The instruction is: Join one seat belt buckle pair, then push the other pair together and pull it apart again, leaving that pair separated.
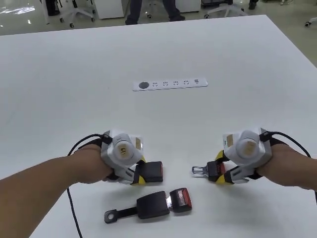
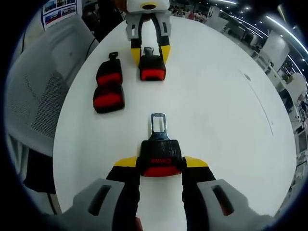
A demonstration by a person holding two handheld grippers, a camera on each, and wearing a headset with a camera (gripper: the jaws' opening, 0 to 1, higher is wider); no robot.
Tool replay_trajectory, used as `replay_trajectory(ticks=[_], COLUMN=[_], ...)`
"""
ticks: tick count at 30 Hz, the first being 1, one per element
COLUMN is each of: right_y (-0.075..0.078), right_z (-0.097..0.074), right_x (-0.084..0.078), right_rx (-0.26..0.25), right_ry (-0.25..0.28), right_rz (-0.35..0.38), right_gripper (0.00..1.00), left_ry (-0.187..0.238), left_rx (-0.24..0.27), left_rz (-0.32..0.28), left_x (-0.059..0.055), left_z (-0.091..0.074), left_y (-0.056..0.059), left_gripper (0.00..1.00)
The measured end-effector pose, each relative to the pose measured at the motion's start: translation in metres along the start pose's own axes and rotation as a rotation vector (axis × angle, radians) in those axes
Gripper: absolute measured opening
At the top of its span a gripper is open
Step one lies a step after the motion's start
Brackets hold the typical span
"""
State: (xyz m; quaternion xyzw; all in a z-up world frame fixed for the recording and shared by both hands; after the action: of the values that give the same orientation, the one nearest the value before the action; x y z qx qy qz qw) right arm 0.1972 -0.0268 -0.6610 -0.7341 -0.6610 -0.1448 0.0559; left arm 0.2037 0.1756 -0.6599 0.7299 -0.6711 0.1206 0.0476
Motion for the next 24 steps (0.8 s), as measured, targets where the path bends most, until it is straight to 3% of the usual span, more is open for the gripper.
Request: replay_trajectory(ticks=[14,24], right_y=[0.004,0.000], right_z=[0.017,0.024], right_x=[0.047,0.068], right_rx=[0.017,0.024], right_ry=[0.043,0.064], right_rz=[-0.025,-0.037], right_gripper=[0.32,0.32], left_ry=[-0.002,0.006], left_rx=[-0.009,-0.013], left_rz=[0.003,0.001], left_x=[0.000,0.001], left_z=[0.001,0.003], left_y=[0.000,-0.001], left_gripper=[0.32,0.32])
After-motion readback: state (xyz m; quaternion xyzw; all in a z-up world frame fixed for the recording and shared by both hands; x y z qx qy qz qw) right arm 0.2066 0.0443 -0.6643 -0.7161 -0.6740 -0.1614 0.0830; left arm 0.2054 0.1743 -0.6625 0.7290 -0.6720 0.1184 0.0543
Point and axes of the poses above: the centre of the closed fingertips' face, and the gripper's own axes: z roughly forward along the fingers, y roughly to its right, x roughly out of its top, the point moved 3 cm from there along -z, roughly backward along the fingers, and after that the axes turned 14 degrees about -y, right-handed, at the moved point
